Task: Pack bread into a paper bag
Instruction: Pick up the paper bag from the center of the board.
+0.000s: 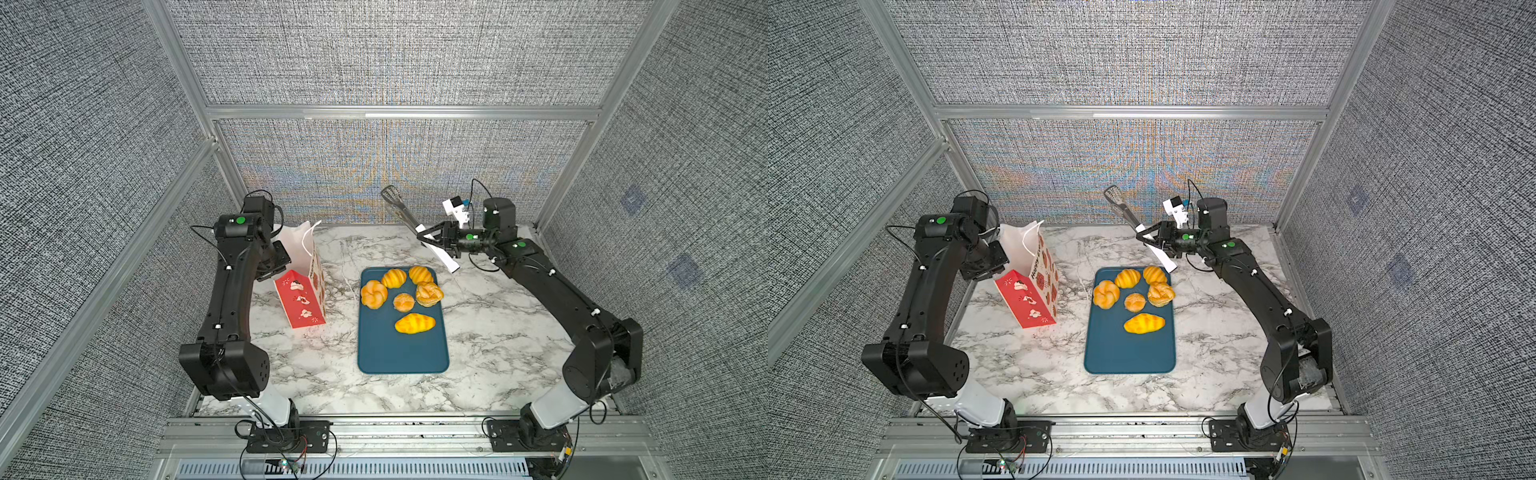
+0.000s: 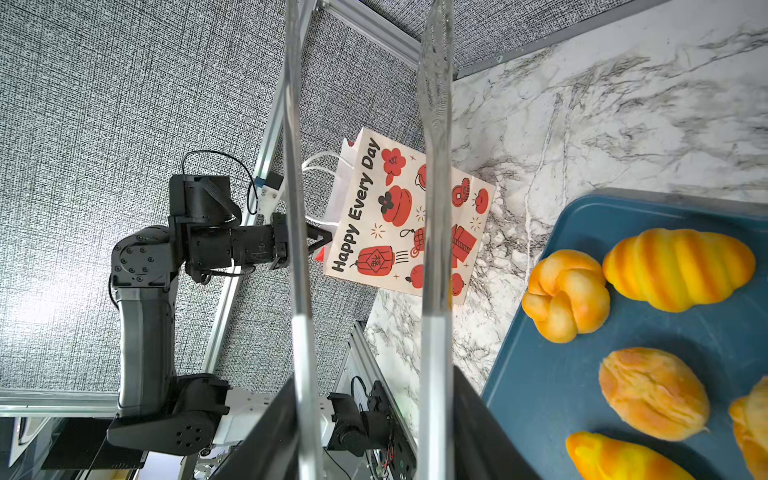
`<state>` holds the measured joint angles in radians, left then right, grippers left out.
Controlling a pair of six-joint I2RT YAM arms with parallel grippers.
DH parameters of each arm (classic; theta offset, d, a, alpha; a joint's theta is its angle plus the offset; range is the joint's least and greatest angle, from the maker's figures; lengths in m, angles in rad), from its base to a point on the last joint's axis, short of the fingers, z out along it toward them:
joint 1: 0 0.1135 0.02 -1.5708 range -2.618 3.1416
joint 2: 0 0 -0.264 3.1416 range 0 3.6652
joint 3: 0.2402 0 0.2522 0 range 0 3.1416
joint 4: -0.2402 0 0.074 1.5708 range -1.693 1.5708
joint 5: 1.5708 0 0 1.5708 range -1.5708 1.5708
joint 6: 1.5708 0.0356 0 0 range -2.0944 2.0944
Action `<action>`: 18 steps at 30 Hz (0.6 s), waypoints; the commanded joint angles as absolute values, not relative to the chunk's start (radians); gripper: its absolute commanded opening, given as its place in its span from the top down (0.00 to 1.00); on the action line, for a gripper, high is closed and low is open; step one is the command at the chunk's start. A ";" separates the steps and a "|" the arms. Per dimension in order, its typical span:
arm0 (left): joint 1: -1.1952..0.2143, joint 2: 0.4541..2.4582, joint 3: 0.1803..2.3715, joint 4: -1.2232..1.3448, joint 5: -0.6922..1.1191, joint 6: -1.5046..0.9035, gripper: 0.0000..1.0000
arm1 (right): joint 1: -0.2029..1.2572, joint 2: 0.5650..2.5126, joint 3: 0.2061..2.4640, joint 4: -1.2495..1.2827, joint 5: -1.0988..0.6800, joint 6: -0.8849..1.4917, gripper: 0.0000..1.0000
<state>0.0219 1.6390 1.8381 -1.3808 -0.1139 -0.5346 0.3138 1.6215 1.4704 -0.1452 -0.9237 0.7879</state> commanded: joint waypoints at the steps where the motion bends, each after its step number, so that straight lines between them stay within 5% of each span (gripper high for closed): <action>1: 0.023 1.643 1.832 -1.335 -0.036 -0.507 0.73 | 0.311 1.615 1.471 -0.113 -0.937 0.776 0.49; 7: 0.023 1.651 1.807 -1.305 0.043 -0.482 0.74 | 0.304 1.610 1.464 -0.113 -0.938 0.775 0.49; 9: 0.023 1.649 1.803 -1.310 0.030 -0.482 0.96 | 0.301 1.608 1.464 -0.114 -0.938 0.775 0.49; 10: 0.023 1.649 1.802 -1.312 0.025 -0.481 0.98 | 0.301 1.609 1.462 -0.114 -0.938 0.773 0.49; 18: 0.023 1.631 1.797 -1.324 0.000 -0.466 0.98 | 0.298 1.607 1.460 -0.117 -0.937 0.772 0.49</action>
<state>0.0219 1.6413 1.7950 -1.3140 0.0093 -0.4797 0.2974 1.6154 1.4624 -0.1455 -0.9237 0.7868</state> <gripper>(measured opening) 0.072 0.511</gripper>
